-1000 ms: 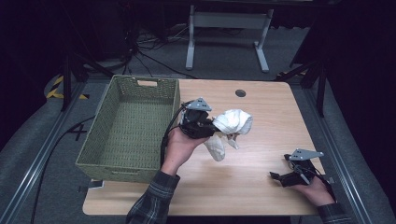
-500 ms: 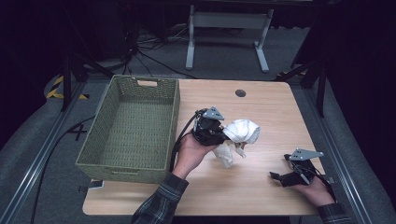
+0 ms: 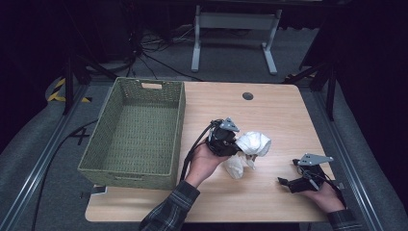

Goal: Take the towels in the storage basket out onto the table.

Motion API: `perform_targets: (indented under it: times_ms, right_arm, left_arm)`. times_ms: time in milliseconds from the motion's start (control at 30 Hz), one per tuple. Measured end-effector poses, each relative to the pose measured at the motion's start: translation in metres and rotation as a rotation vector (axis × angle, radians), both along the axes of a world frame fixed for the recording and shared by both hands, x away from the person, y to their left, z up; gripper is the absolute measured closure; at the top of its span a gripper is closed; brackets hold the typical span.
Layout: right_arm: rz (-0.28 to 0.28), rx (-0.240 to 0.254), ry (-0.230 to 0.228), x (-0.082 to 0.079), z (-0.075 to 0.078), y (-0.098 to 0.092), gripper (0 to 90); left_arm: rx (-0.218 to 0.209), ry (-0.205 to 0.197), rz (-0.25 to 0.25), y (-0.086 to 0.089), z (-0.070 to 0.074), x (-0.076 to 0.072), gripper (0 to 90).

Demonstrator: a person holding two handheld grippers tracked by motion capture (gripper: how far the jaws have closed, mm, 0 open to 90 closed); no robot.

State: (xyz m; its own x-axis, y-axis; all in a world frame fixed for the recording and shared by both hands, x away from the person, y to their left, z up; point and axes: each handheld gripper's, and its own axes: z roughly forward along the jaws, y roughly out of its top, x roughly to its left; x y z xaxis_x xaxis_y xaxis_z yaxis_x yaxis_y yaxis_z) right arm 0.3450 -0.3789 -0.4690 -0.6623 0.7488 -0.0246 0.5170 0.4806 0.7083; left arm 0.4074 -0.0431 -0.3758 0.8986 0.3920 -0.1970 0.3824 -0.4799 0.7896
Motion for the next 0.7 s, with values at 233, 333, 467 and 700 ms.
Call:
perform_targets:
  times_ms: [233, 333, 467, 700]
  right_arm:
    - [0.001, 0.0, -0.001, 0.0, 0.0, 0.0, 0.3]
    - [0.0, 0.0, -0.001, 0.0, 0.0, 0.0, 0.3]
    - [0.0, 0.0, -0.001, 0.0, 0.0, 0.0, 0.3]
    - [0.0, 0.0, -0.001, 0.0, 0.0, 0.0, 0.3]
  left_arm:
    - [0.025, 0.002, -0.017, -0.012, -0.013, -0.001, 80.0]
    - [0.043, 0.005, -0.032, -0.017, -0.019, -0.001, 79.9]
    - [0.063, 0.01, -0.039, -0.023, -0.028, -0.001, 79.9]
    - [0.103, 0.021, -0.05, -0.035, -0.05, 0.001, 79.6]
